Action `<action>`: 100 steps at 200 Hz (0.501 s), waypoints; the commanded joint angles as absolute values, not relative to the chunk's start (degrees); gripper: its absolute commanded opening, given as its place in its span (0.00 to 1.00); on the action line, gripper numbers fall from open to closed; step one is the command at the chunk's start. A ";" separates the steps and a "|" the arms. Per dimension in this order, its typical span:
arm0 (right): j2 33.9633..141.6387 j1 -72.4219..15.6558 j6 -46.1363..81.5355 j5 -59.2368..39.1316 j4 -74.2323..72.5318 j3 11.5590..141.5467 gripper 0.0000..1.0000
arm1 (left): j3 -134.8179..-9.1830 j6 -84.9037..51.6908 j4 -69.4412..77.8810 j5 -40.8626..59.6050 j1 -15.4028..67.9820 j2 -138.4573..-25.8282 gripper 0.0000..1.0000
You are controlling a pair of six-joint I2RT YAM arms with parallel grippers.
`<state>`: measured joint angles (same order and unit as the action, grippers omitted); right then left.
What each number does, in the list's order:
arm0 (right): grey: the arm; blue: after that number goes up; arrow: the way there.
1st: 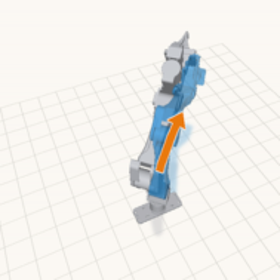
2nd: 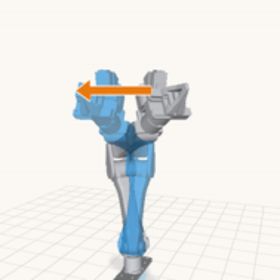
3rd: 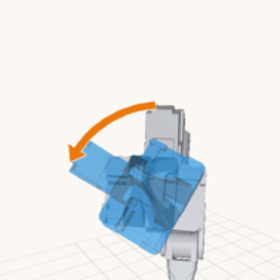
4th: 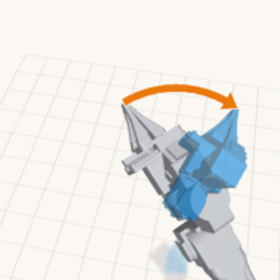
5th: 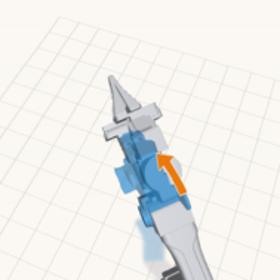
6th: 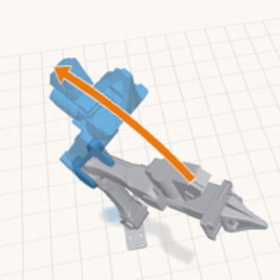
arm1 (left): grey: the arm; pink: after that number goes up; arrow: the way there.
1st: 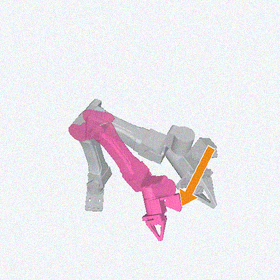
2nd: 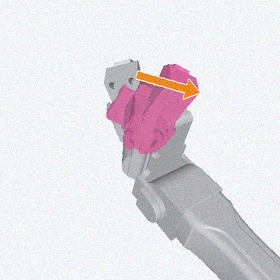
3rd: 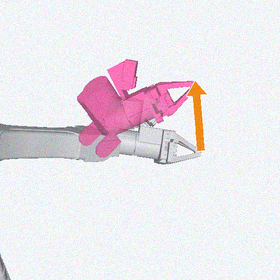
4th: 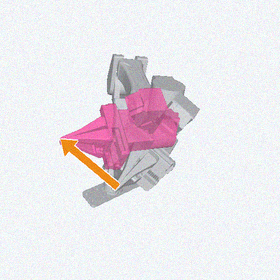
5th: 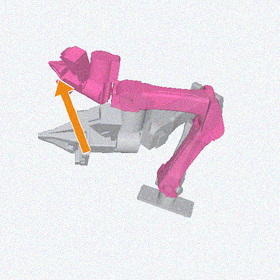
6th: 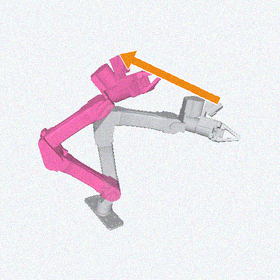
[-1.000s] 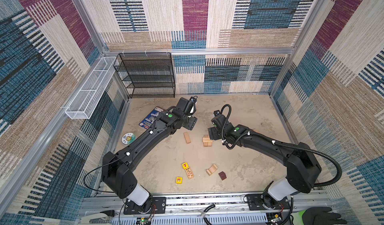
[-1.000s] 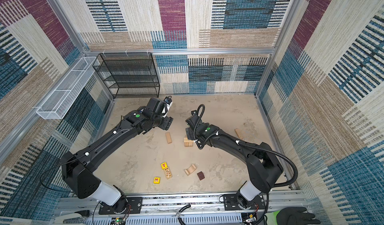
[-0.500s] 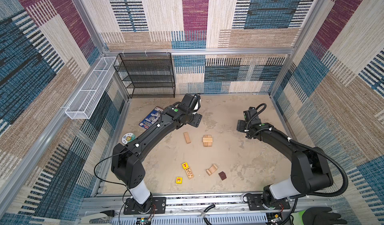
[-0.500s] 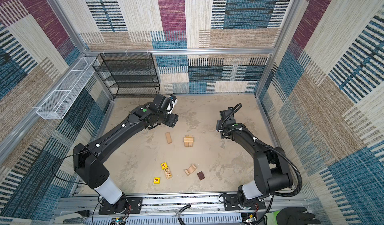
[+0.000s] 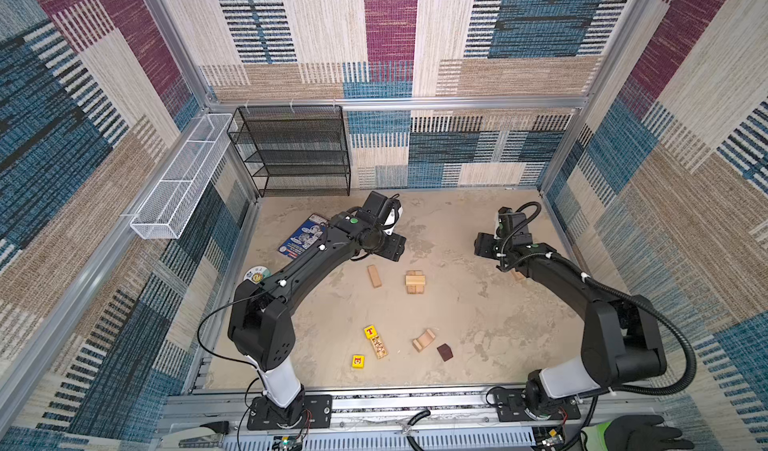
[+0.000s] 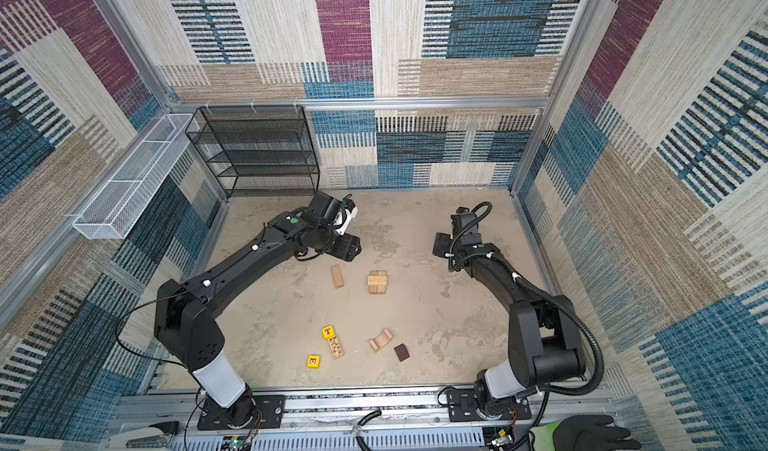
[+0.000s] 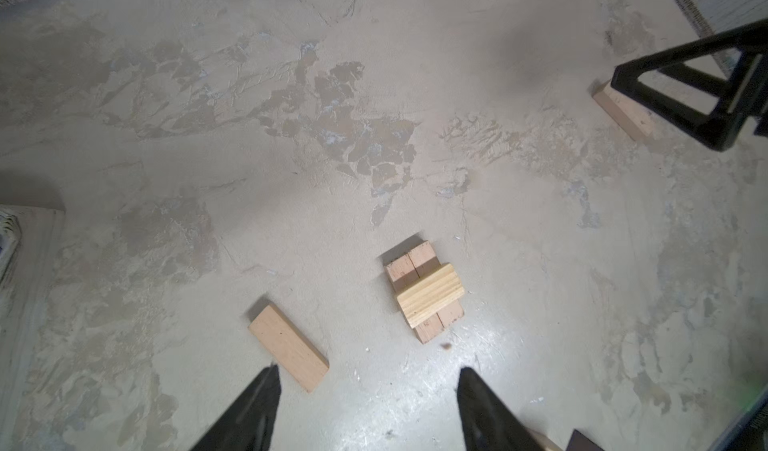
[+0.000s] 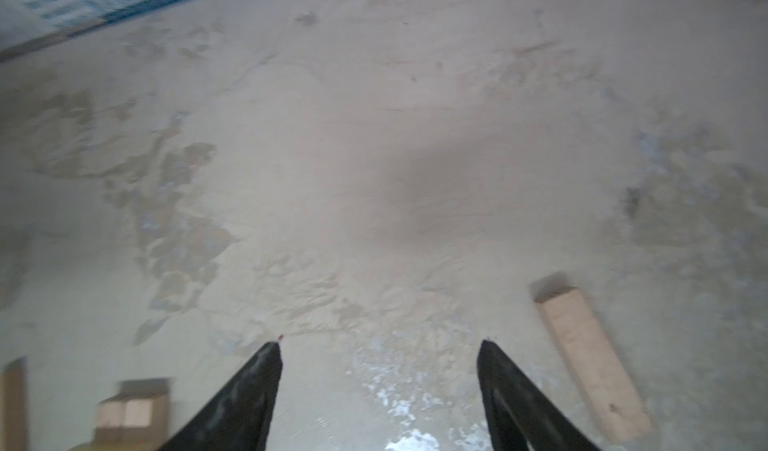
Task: Build the wood block tower
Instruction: 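Move the right gripper toward the yellow letter cubes nearer the robot, then lower the right gripper over the printed wooden block beside the cubes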
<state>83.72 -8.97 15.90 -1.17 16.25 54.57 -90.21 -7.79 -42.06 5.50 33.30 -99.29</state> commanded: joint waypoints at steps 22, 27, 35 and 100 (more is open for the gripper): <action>78.12 -16.89 13.78 -10.65 18.29 53.63 0.70 | -88.99 -10.28 -42.03 5.81 31.92 -96.44 0.72; 77.50 -18.65 13.53 -9.59 19.02 53.74 0.70 | -88.99 -10.41 -41.97 5.88 31.70 -96.19 0.72; 76.53 -22.85 13.00 -7.56 20.80 54.14 0.70 | -89.08 -10.54 -42.01 6.13 31.40 -96.05 0.72; 74.69 -45.82 15.20 -7.77 23.68 53.25 0.65 | -87.45 -9.85 -41.00 1.36 28.92 -90.57 0.74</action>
<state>74.30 -40.16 13.76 -7.01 22.94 53.65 -88.38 -9.43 -41.93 4.40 30.17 -92.58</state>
